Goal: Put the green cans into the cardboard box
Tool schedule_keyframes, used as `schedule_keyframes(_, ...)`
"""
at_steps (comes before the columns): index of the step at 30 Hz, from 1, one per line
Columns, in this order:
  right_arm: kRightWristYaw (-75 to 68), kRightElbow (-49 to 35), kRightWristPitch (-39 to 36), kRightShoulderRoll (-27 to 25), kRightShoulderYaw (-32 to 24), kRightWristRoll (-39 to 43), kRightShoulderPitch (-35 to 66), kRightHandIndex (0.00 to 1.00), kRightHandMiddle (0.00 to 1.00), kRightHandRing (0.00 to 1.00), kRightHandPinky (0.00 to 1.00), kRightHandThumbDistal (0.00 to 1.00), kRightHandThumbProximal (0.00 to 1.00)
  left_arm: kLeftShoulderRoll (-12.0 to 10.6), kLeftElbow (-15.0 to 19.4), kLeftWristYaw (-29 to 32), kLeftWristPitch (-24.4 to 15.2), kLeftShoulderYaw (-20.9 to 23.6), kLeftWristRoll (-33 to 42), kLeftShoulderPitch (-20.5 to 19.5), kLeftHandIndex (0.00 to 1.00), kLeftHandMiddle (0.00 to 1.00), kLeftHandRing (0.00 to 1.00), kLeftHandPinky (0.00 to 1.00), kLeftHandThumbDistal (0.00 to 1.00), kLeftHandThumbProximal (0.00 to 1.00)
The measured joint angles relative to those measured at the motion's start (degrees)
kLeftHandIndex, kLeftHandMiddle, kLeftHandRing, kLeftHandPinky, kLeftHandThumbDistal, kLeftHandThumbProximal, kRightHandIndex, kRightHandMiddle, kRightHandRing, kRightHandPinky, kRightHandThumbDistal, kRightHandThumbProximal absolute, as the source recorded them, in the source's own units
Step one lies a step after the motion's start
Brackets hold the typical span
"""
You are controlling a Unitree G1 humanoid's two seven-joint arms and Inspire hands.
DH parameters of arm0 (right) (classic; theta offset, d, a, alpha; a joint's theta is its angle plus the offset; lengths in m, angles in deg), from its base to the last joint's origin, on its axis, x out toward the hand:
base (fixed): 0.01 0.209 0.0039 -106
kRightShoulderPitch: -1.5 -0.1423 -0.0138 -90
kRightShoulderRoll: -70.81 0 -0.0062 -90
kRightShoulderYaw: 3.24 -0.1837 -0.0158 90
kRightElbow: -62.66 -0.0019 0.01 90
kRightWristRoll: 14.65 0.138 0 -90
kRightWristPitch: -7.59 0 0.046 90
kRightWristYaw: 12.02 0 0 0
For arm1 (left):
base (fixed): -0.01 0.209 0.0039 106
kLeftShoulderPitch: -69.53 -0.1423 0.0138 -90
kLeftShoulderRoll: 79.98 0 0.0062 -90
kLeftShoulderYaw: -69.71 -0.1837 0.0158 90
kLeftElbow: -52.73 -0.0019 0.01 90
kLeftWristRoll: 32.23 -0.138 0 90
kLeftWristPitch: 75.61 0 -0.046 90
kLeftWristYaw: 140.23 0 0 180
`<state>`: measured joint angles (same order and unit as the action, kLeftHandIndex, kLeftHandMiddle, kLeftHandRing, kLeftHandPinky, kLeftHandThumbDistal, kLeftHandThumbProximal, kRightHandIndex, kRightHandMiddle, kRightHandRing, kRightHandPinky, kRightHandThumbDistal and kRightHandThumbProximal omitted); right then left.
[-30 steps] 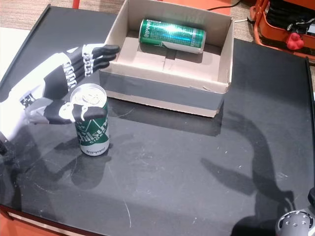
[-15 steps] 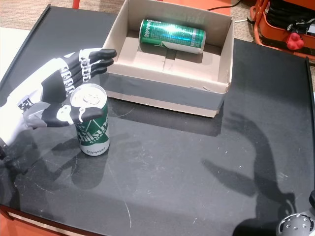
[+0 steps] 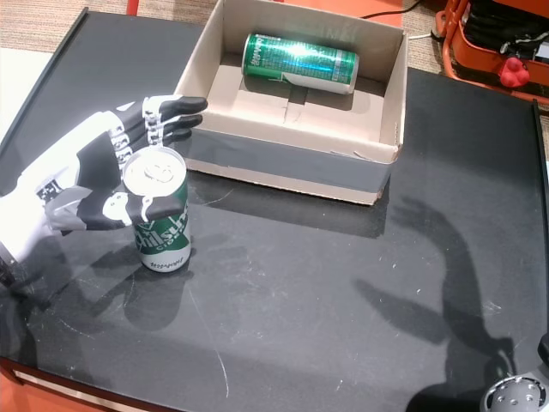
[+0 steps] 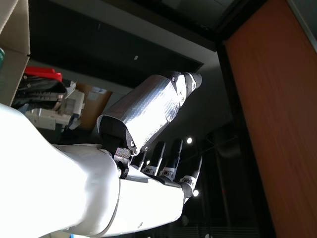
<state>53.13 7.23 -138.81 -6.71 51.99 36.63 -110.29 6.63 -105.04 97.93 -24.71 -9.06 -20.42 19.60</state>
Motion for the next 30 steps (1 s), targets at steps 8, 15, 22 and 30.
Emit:
schedule_keyframes(8, -1.0, -2.4, 0.78, 0.68, 0.52, -0.01, 2.24, 0.77, 0.7, 0.7, 0.82, 1.0, 0.83, -0.58, 0.0, 1.08, 1.03, 0.59, 0.35, -0.28, 1.0, 0.98, 0.96, 0.87, 0.96, 0.24)
schedule_keyframes(15, -1.89, -4.16, 1.39, 0.7, 0.61, -0.02, 3.73, 0.76, 0.7, 0.7, 0.82, 1.0, 0.82, -2.64, 0.47, 4.33, 1.95, 1.4, 2.36, -0.68, 1.0, 0.97, 0.96, 0.86, 0.93, 0.25)
schedule_keyframes(22, -3.42, -6.84, 1.96, 1.08, 1.8, -0.08, 4.64, 0.77, 0.7, 0.69, 0.81, 1.0, 0.81, -4.25, 1.68, 4.44, 3.35, 1.56, 2.51, -0.68, 1.0, 0.98, 0.97, 0.86, 0.98, 0.24)
schedule_keyframes(30, -5.38, -10.16, 3.93, 1.62, 2.96, -0.86, 6.72, 0.78, 0.7, 0.69, 0.8, 1.0, 0.78, -6.0, 1.72, 4.94, 4.47, 1.69, 2.51, -0.8, 1.0, 0.97, 0.96, 0.86, 1.0, 0.29)
